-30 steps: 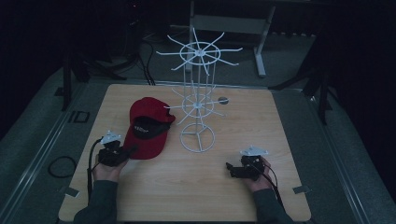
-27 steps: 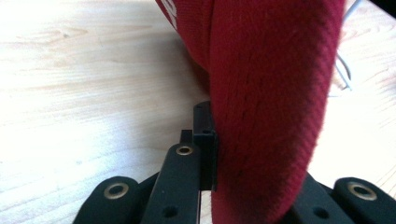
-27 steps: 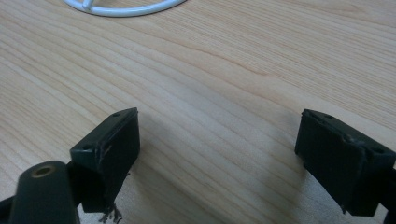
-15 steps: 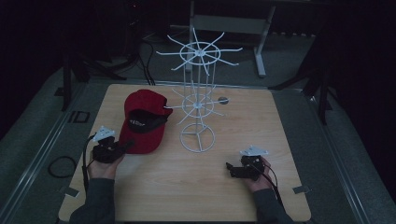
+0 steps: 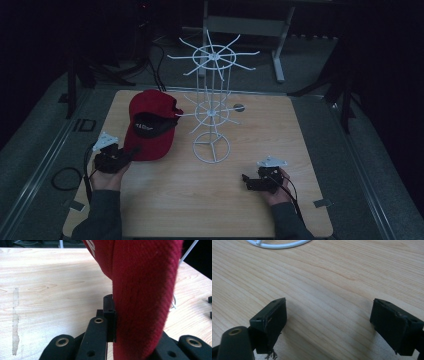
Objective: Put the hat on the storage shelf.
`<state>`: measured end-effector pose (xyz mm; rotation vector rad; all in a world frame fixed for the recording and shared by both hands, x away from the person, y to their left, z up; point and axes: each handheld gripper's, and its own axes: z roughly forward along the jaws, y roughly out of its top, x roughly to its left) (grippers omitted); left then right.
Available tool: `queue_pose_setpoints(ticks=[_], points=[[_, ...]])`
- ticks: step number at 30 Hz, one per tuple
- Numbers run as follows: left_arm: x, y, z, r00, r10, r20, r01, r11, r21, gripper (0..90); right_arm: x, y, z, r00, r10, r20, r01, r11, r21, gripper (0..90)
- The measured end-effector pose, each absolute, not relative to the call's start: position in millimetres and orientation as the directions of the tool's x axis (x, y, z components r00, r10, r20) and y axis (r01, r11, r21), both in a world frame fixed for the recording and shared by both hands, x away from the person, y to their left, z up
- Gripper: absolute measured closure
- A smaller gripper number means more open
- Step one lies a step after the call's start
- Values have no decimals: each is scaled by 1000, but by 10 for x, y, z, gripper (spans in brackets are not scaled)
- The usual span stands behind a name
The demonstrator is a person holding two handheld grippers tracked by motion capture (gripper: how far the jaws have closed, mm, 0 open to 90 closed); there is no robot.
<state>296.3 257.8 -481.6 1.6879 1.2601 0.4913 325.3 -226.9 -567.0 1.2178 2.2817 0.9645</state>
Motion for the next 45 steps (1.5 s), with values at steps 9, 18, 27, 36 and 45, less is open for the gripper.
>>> queue_pose_setpoints(ticks=[9,18,27,36,45], points=[[2948,2598,-4718,392,894,-215,501,-11,866,851,3254,-2269,-5671,-553,833,-11,571,389,722,137],[2960,2585,-4587,409,887,-214,468,-3,884,851,3254,-2268,-5670,-553,833,-10,572,389,722,137],[2940,2586,-4480,417,884,-210,439,7,899,851,3254,-2268,-5670,-552,834,-11,572,389,722,137],[2918,2614,-4397,414,885,-216,417,27,909,851,3254,-2268,-5670,-552,834,-11,573,389,722,138],[2903,2603,-4301,424,881,-211,390,32,920,851,3253,-2267,-5669,-551,835,-9,574,387,722,137]])
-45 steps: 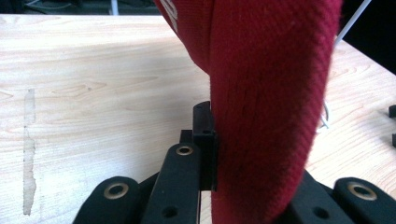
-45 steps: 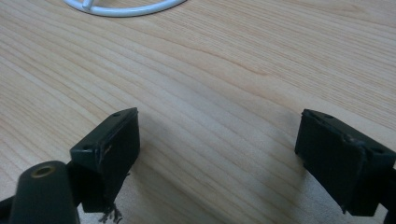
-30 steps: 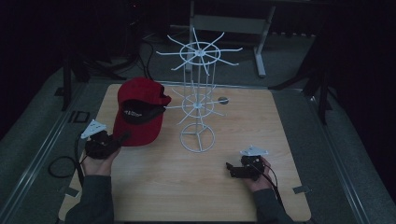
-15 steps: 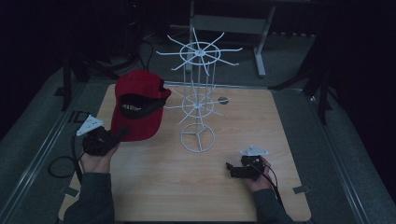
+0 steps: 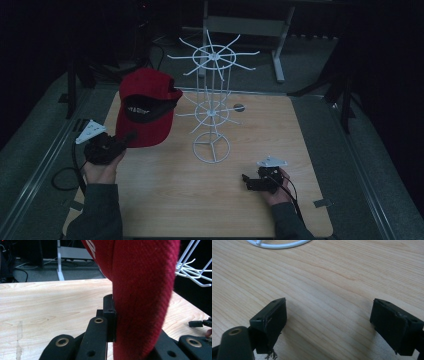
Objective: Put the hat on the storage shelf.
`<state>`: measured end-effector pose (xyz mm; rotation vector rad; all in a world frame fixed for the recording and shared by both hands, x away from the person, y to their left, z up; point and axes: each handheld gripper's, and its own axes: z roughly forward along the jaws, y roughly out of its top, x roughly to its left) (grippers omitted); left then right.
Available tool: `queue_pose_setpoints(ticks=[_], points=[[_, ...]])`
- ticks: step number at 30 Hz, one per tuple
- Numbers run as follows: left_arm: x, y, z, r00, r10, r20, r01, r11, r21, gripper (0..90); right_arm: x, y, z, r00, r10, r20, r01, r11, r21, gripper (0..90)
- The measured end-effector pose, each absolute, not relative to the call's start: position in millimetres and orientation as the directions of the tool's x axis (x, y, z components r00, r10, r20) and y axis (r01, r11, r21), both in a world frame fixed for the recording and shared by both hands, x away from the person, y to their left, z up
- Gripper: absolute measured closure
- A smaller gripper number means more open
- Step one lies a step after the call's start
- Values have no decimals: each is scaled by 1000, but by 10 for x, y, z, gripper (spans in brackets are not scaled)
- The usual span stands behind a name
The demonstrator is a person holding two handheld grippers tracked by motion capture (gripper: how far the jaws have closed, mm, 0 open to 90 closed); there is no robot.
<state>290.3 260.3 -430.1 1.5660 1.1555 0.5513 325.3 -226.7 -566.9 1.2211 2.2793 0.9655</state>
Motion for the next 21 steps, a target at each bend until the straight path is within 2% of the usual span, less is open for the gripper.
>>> queue_pose_setpoints(ticks=[21], points=[[2918,2584,-4132,427,878,-217,347,63,936,851,3254,-2268,-5669,-552,834,-10,573,388,722,137]])
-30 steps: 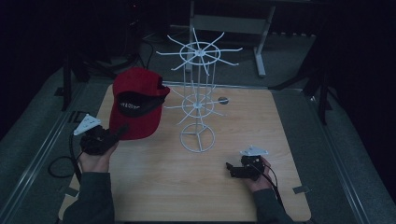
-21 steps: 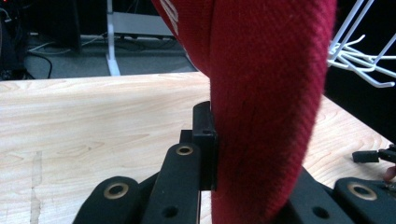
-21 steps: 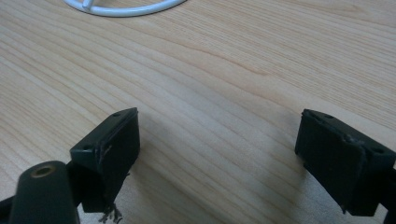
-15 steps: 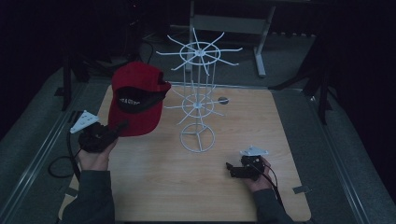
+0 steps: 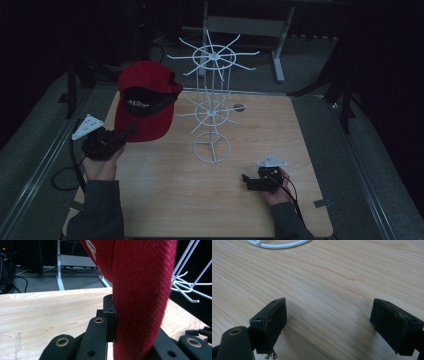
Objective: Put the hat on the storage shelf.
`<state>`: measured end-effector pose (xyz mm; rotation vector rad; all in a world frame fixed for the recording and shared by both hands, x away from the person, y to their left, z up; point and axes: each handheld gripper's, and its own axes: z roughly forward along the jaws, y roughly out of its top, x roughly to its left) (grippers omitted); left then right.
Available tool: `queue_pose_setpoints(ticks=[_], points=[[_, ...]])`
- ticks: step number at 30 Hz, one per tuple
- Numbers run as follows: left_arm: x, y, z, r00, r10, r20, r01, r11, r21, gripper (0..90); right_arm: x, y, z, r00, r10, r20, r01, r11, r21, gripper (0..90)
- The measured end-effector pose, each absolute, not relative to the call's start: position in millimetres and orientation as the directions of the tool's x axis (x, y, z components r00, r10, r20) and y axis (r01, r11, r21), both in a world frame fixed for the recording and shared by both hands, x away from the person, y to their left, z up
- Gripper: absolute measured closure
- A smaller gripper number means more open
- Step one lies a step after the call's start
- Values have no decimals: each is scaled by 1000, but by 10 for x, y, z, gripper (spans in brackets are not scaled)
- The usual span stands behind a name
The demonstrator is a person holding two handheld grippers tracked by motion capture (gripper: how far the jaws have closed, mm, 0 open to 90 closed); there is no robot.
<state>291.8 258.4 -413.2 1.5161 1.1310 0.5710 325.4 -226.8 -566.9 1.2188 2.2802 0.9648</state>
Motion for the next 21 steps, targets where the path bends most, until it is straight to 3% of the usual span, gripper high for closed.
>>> queue_pose_setpoints(ticks=[21], points=[[2935,2556,-3920,424,882,-205,299,78,951,854,3254,-2268,-5669,-551,834,-10,573,388,722,137]])
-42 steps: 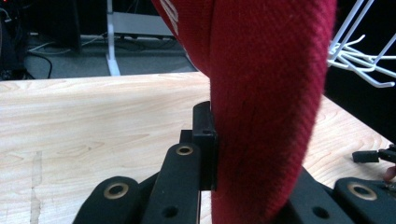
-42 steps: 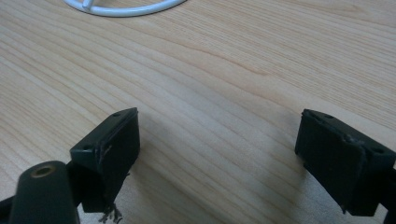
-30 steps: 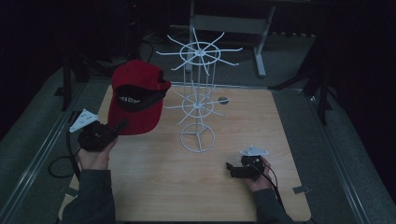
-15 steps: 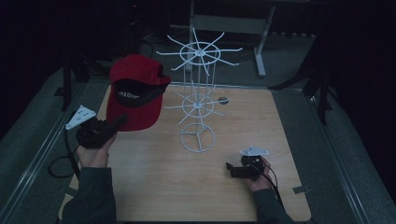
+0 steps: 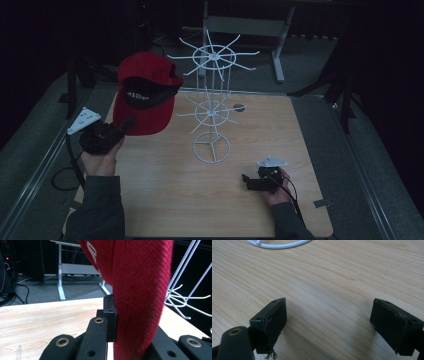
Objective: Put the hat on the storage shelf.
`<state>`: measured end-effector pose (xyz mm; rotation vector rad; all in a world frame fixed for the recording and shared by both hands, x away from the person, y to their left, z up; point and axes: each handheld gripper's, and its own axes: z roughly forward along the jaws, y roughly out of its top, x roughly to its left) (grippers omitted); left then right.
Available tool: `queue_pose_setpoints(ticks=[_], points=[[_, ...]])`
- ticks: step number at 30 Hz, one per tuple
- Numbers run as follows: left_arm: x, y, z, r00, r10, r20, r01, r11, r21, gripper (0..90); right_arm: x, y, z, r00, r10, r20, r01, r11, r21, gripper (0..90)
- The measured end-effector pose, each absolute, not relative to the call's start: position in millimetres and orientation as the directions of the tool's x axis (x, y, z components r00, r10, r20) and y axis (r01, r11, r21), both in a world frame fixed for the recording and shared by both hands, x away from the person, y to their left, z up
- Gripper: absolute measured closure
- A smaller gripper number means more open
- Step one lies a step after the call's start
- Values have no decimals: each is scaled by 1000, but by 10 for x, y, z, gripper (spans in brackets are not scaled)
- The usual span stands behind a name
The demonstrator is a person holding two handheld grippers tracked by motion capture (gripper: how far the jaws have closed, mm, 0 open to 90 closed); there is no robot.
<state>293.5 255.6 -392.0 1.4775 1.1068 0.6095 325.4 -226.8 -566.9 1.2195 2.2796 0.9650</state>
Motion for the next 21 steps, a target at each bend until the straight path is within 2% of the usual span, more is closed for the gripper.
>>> queue_pose_setpoints(ticks=[21], points=[[2940,2542,-3746,419,882,-214,246,117,962,855,3254,-2268,-5668,-552,834,-10,574,388,721,137]])
